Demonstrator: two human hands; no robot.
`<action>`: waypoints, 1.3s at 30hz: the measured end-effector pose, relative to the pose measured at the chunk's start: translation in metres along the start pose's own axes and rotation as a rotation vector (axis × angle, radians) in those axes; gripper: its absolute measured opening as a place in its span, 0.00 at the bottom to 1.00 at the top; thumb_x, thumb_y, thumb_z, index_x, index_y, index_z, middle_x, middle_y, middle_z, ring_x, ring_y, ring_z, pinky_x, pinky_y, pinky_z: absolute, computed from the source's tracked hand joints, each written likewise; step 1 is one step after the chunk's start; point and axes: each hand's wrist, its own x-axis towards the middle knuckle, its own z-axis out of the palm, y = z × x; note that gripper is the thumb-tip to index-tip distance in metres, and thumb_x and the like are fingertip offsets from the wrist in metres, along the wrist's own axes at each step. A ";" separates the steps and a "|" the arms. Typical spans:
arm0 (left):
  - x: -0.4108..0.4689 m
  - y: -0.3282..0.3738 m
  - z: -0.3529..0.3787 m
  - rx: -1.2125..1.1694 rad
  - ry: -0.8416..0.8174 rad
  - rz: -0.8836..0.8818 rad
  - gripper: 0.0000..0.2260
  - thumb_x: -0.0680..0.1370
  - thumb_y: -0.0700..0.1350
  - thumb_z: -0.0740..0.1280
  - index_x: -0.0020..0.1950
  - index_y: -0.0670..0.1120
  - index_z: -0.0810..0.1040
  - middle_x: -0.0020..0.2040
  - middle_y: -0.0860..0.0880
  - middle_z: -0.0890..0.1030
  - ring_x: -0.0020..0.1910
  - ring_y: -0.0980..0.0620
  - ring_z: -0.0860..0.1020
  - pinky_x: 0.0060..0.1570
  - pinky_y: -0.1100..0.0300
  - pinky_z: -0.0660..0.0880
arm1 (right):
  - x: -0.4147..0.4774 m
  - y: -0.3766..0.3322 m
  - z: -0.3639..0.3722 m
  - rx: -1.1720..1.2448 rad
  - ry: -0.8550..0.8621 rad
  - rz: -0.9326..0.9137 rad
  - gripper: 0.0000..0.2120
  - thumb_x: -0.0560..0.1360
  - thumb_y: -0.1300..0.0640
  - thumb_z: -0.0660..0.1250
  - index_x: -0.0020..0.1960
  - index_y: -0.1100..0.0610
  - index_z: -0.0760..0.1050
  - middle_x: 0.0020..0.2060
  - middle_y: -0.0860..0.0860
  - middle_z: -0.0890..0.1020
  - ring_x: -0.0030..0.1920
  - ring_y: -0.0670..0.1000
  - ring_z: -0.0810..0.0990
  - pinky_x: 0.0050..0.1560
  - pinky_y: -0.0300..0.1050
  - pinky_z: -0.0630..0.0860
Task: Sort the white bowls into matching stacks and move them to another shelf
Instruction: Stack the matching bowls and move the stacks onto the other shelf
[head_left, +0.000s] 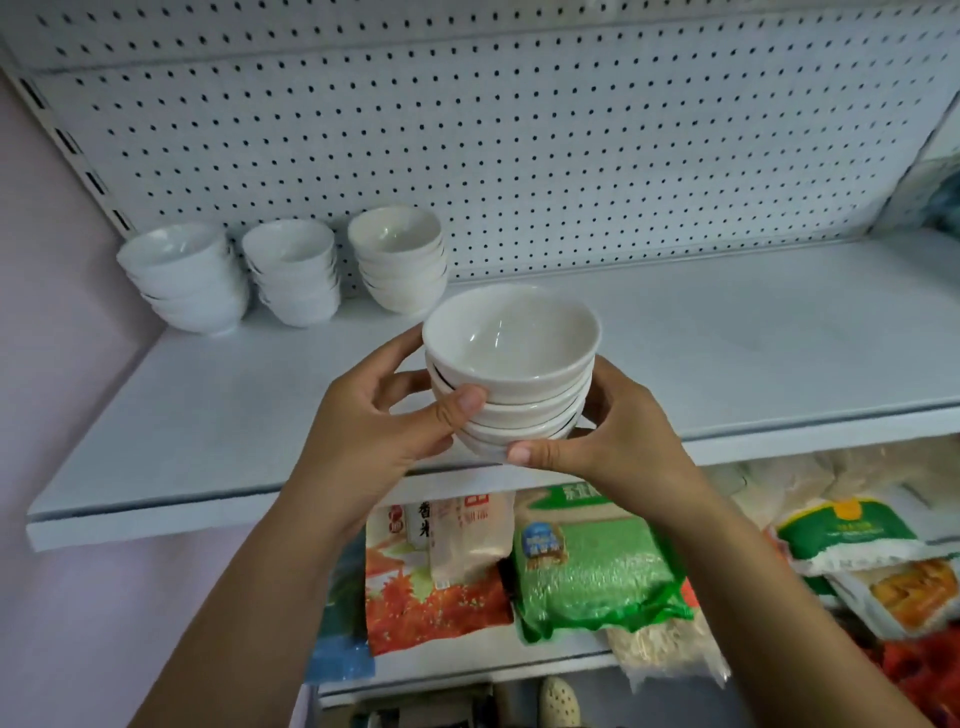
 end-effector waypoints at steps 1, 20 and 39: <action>0.011 -0.003 0.004 -0.004 0.008 -0.006 0.39 0.61 0.57 0.80 0.72 0.60 0.76 0.56 0.53 0.87 0.61 0.51 0.83 0.50 0.51 0.84 | 0.013 0.007 -0.004 -0.007 -0.015 -0.001 0.39 0.57 0.52 0.86 0.65 0.47 0.75 0.57 0.40 0.85 0.60 0.41 0.82 0.58 0.39 0.79; 0.137 -0.058 0.047 -0.015 0.065 0.003 0.34 0.67 0.57 0.79 0.73 0.63 0.74 0.61 0.51 0.85 0.64 0.53 0.81 0.53 0.51 0.83 | 0.155 0.092 -0.055 -0.052 -0.168 0.015 0.40 0.59 0.56 0.87 0.67 0.48 0.74 0.59 0.42 0.84 0.61 0.43 0.81 0.65 0.51 0.78; 0.215 -0.112 0.044 0.466 0.077 0.090 0.25 0.83 0.46 0.67 0.80 0.54 0.66 0.75 0.60 0.70 0.75 0.62 0.67 0.76 0.58 0.64 | 0.242 0.116 -0.047 -0.149 -0.055 0.047 0.46 0.63 0.48 0.85 0.73 0.57 0.64 0.63 0.47 0.76 0.64 0.50 0.76 0.64 0.47 0.75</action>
